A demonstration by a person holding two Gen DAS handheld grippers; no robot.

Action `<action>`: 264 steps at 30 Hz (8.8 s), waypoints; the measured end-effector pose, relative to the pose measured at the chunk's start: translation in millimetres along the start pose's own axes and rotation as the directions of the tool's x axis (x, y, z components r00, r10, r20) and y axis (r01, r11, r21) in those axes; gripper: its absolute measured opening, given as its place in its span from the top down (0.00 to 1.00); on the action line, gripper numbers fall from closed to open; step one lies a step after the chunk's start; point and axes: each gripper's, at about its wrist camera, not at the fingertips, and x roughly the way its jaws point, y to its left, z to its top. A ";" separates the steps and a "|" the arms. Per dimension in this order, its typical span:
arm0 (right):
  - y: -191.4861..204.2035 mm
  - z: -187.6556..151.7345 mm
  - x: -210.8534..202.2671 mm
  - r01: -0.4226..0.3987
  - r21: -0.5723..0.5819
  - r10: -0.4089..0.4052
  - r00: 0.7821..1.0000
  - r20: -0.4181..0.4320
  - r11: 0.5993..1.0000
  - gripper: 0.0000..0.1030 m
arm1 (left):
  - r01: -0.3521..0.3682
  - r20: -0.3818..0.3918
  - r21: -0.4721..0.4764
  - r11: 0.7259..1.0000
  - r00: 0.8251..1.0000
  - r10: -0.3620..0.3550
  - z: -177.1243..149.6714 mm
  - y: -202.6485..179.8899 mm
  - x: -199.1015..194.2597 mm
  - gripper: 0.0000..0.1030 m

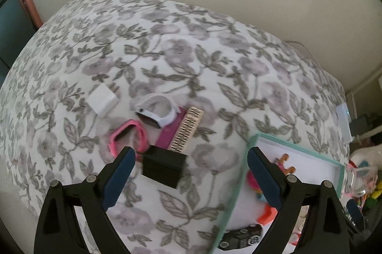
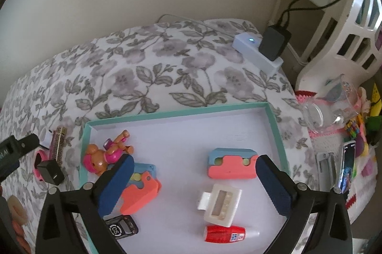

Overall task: Organize rigid objects
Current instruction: 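Lift both tools away from the tray back toward the pile, then lower the right tool onto the black charger and close on it, then grasp the pink watch band with the left tool while the right tool holds the charger, then carry the black charger and pink watch band over the tray with both tools, then open both tools to drop the watch band and charger into the tray, then lift both tools away from the tray back toward the pile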

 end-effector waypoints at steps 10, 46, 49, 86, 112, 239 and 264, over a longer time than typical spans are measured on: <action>42.8 -3.5 -6.8 -0.098 -0.042 0.099 0.995 0.007 0.994 0.00 | -0.098 0.007 -0.075 0.992 0.995 0.099 18.9 69.1 -5.3 0.07; 228.6 -48.1 32.5 -0.356 -0.215 0.335 0.933 -0.131 0.909 0.00 | -0.181 -0.128 -0.209 0.961 0.979 0.156 23.1 186.0 39.4 0.07; 232.8 -48.7 40.4 -0.356 -0.215 0.333 0.933 -0.138 0.909 0.00 | -0.189 -0.170 -0.190 0.963 0.973 0.157 18.3 180.8 56.6 0.07; 222.1 -42.3 58.1 -0.334 -0.175 0.318 0.941 -0.115 0.926 0.32 | -0.114 -0.173 -0.128 0.985 0.981 0.091 26.4 135.4 76.1 0.07; 207.8 -40.1 59.2 -0.342 -0.153 0.321 0.936 -0.147 0.927 0.32 | -0.124 -0.188 -0.040 0.991 0.975 0.115 8.9 62.4 105.1 0.36; -36.5 14.1 -0.7 -0.072 0.208 0.083 0.995 -0.046 0.976 0.15 | 0.140 -0.143 0.410 0.902 0.986 -0.088 -57.1 -98.7 -8.3 0.37; -3.6 15.7 -8.3 -0.081 0.132 0.082 0.997 -0.004 0.988 0.00 | -0.030 0.009 -0.026 0.999 0.999 0.030 8.8 24.9 -18.6 0.08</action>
